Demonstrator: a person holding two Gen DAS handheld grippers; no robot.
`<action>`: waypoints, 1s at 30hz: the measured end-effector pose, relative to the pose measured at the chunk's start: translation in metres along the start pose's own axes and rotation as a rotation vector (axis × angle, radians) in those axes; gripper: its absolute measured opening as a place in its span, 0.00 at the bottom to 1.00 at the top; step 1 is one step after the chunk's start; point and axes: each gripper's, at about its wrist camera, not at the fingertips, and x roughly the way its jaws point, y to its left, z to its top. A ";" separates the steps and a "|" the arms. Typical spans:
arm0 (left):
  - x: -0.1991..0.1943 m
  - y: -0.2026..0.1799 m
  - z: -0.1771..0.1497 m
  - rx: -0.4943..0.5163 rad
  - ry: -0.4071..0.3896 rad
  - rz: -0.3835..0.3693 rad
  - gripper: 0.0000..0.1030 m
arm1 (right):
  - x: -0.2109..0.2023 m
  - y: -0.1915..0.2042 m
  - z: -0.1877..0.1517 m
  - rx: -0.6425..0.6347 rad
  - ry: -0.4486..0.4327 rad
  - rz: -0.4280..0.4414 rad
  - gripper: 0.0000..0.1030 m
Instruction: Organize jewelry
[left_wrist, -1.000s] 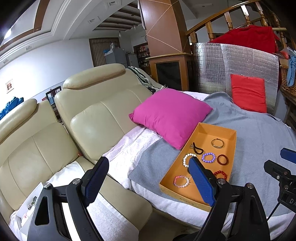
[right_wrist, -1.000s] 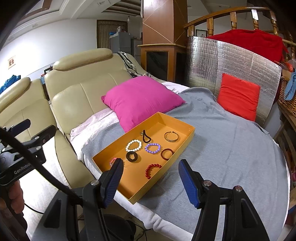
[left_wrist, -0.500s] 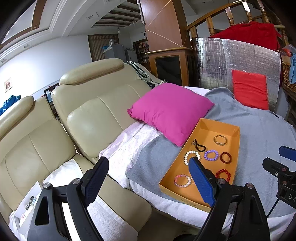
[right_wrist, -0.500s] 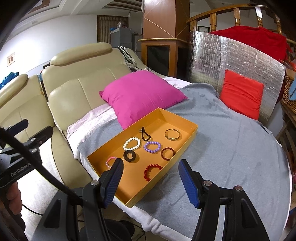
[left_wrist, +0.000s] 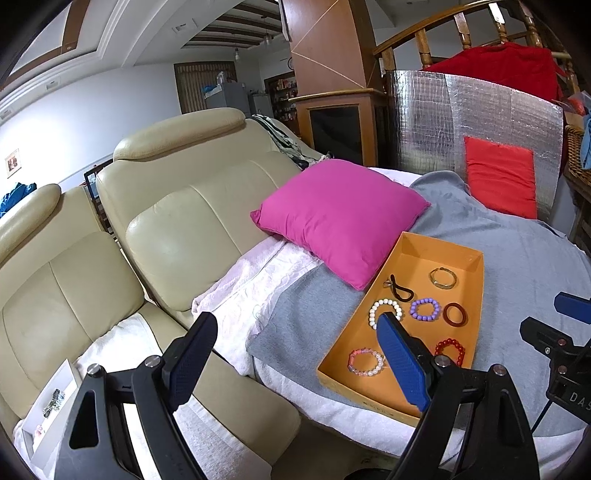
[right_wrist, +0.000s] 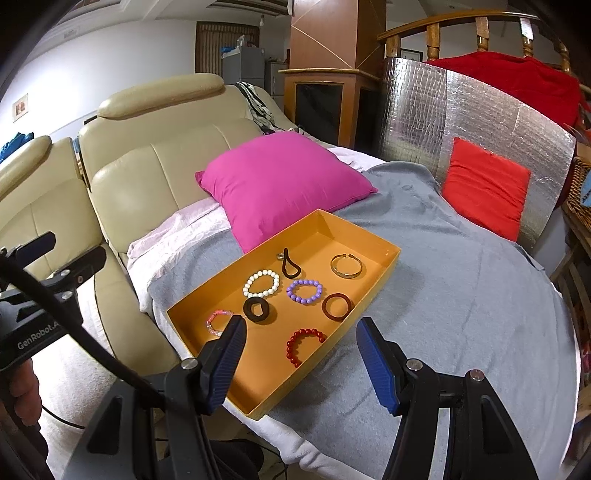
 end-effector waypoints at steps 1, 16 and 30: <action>0.001 0.000 0.000 -0.002 0.002 0.000 0.86 | 0.001 0.000 0.000 0.001 0.001 0.001 0.64; 0.010 -0.004 -0.001 0.002 0.016 0.007 0.86 | 0.009 -0.002 -0.001 0.003 0.011 0.010 0.64; 0.010 -0.014 0.001 0.031 0.005 0.016 0.86 | 0.013 -0.007 -0.002 0.011 0.003 0.026 0.64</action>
